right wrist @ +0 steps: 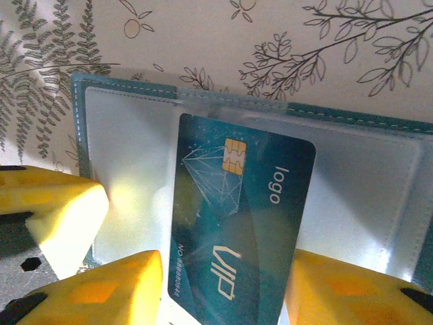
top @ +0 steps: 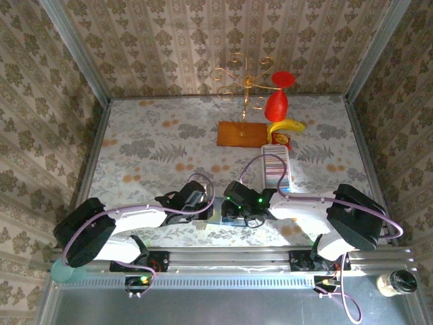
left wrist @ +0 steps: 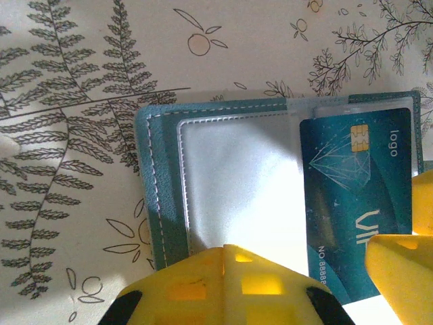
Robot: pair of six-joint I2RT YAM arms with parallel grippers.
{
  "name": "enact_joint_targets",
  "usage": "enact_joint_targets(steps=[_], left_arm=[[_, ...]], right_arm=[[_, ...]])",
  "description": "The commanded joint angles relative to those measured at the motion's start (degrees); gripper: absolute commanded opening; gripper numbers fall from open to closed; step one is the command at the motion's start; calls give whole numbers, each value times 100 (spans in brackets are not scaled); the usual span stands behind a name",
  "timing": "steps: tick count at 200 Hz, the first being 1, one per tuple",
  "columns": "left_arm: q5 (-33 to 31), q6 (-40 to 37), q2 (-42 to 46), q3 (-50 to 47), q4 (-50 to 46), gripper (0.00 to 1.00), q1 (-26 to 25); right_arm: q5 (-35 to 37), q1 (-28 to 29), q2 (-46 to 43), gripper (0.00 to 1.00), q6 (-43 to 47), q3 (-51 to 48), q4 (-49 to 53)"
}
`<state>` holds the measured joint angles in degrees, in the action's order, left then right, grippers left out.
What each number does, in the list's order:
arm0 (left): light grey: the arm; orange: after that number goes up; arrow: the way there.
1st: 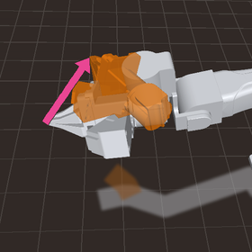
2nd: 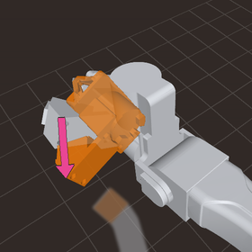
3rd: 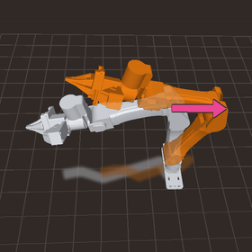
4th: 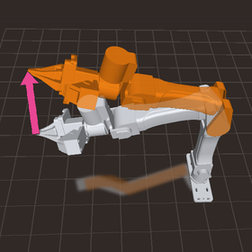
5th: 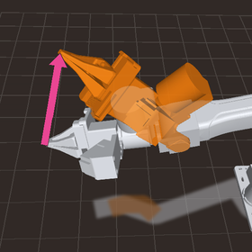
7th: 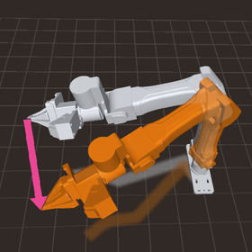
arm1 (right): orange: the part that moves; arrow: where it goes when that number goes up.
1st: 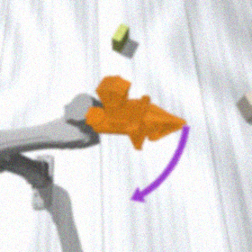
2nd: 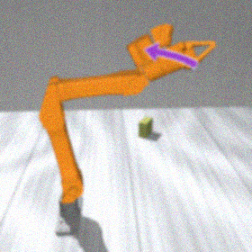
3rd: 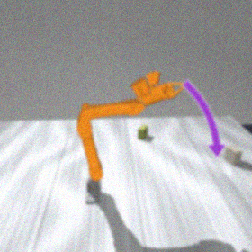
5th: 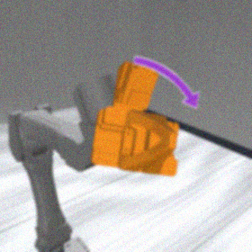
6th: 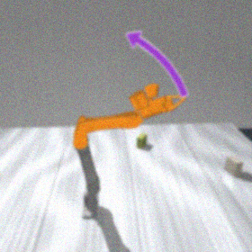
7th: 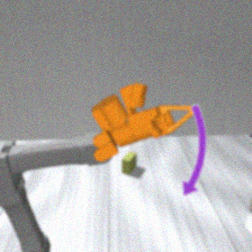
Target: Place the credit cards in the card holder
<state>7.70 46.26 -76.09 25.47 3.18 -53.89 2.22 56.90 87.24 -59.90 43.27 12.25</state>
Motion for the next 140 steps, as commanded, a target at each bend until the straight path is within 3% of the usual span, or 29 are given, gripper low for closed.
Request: enact_joint_targets(steps=[1,69,140], left_arm=[[-65,31,-55,-128,8,0,-55],[-93,85,-55,-154,40,0,-124],[-109,103,-13,-156,8,0,-146]], right_arm=[[215,49,74,49,110,138,291],[68,119,380,43,115,288,192],[19,167,355,44,160,322,61]])
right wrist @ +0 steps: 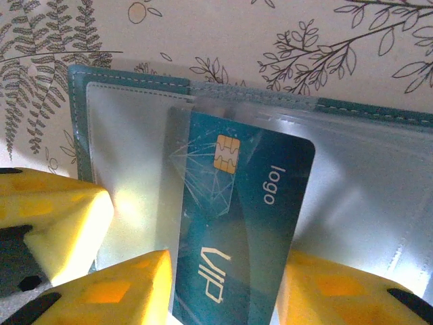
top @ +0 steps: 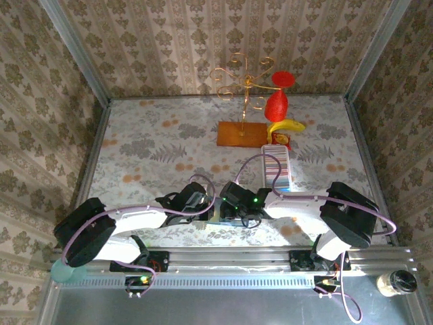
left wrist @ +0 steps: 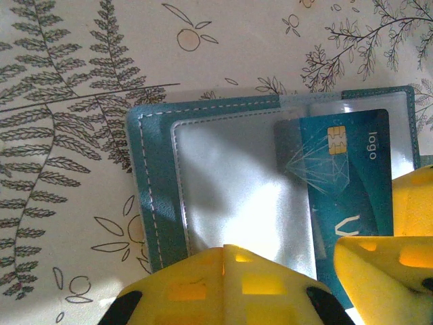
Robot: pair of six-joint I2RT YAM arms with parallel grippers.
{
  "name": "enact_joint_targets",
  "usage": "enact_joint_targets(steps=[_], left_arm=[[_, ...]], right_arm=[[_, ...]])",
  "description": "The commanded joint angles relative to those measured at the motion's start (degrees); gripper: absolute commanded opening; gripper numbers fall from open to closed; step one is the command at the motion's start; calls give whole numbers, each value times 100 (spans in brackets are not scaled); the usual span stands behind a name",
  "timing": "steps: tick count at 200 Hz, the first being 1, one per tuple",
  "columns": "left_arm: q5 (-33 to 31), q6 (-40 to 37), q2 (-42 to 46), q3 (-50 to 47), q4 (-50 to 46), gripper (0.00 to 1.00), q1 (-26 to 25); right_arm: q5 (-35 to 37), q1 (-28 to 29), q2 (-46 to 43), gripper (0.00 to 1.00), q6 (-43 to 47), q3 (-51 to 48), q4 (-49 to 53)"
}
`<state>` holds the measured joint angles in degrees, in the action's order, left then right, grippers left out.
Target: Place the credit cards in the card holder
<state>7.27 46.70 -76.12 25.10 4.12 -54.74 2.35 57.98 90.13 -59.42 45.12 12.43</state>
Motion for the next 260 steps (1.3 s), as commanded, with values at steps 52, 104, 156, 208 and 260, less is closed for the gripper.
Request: enact_joint_targets(steps=[52,104,156,208,260], left_arm=[[-105,68,101,-135,-144,0,-56],[-195,199,341,-242,-135,0,-50],[-300,252,644,-295,-212,1,-42],[-409,296,927,-399,-325,3,-21],[-560,329,698,-521,-387,0,-26]], right_arm=[[-69,95,151,42,265,309,-45],[35,126,235,42,343,445,138],[209,126,169,44,387,399,407],[90,126,339,35,363,427,295],[42,126,367,28,379,462,255]])
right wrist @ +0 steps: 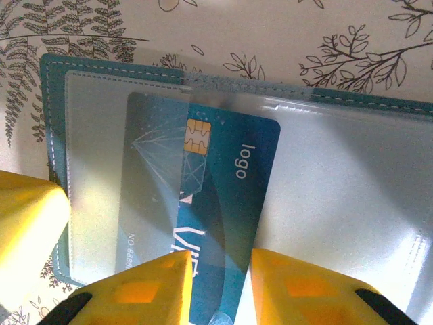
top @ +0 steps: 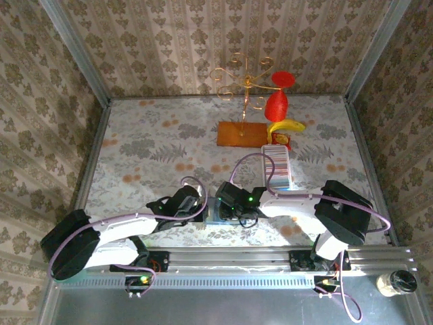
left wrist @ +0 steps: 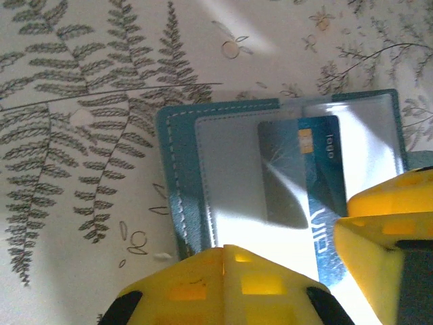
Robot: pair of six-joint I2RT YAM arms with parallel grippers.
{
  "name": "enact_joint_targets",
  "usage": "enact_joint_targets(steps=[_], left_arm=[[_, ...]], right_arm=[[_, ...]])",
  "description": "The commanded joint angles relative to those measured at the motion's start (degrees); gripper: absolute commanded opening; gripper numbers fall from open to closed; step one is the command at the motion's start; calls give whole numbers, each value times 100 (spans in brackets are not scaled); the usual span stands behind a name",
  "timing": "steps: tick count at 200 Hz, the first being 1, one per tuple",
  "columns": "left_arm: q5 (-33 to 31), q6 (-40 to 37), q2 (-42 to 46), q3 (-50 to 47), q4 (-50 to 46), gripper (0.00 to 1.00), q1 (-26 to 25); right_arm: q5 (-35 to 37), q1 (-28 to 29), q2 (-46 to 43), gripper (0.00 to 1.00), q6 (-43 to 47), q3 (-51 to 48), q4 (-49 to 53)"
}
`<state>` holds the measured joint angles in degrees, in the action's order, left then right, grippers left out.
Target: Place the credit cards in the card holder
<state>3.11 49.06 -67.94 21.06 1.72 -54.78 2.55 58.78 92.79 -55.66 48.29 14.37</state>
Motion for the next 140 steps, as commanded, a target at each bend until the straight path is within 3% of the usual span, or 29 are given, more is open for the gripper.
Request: enact_joint_targets(steps=[1,140], left_arm=[[-144,94,-121,-122,-146,0,-23],[-77,225,-106,-260,100,0,-77]], right_arm=[[24,45,108,28,3,145,54],[-144,220,458,24,58,636,-39]])
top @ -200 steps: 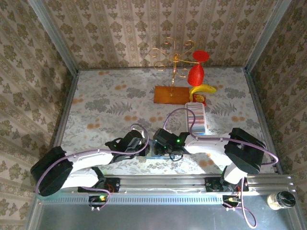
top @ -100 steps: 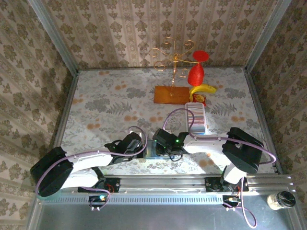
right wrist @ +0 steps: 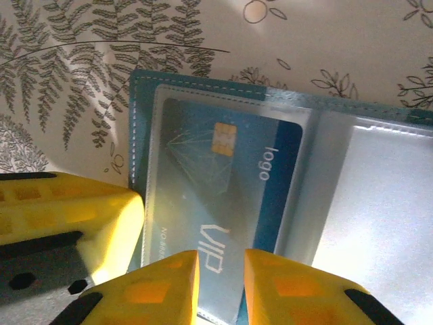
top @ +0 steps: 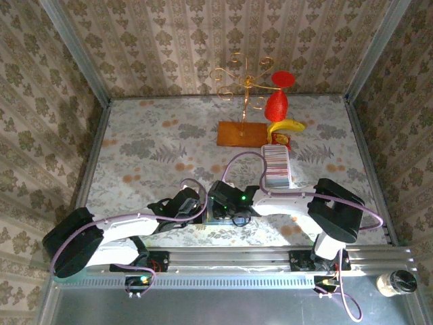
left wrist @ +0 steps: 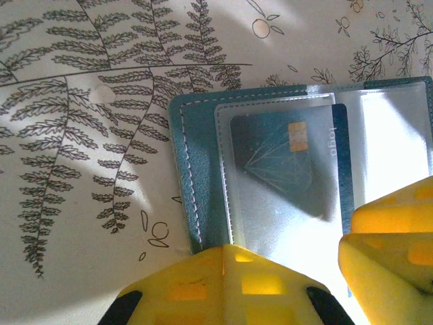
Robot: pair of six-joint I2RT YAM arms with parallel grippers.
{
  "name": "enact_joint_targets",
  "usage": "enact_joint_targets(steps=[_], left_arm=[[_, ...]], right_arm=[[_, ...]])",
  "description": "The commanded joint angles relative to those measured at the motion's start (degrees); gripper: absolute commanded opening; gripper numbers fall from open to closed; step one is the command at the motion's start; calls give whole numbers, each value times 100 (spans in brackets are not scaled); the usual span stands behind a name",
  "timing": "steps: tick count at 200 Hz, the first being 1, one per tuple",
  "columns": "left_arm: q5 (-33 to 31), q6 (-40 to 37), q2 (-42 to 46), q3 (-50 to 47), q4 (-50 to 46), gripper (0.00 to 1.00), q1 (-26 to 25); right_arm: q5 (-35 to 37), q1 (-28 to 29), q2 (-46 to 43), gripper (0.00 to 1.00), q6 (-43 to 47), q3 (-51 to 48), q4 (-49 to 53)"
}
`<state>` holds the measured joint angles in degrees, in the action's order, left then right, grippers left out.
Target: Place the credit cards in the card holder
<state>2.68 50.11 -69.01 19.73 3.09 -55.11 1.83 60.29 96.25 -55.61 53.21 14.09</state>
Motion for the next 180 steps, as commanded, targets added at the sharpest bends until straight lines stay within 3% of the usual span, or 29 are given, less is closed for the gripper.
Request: enact_joint_targets(steps=[1,32,87,139,180], left_arm=[[-36,121,1,-127,-33,0,-44],[-33,131,18,-121,-42,0,-46],[-106,96,477,-83,-263,0,-50],[-91,89,547,-48,-300,11,-46],[-84,78,422,-48,-287,13,-50]], right_arm=[[-74,70,113,24,52,145,-11],[36,70,-9,25,42,89,66],[584,88,-940,36,-157,-534,496],[647,88,-1026,38,-451,-925,468],[740,97,-963,38,-502,-953,570]])
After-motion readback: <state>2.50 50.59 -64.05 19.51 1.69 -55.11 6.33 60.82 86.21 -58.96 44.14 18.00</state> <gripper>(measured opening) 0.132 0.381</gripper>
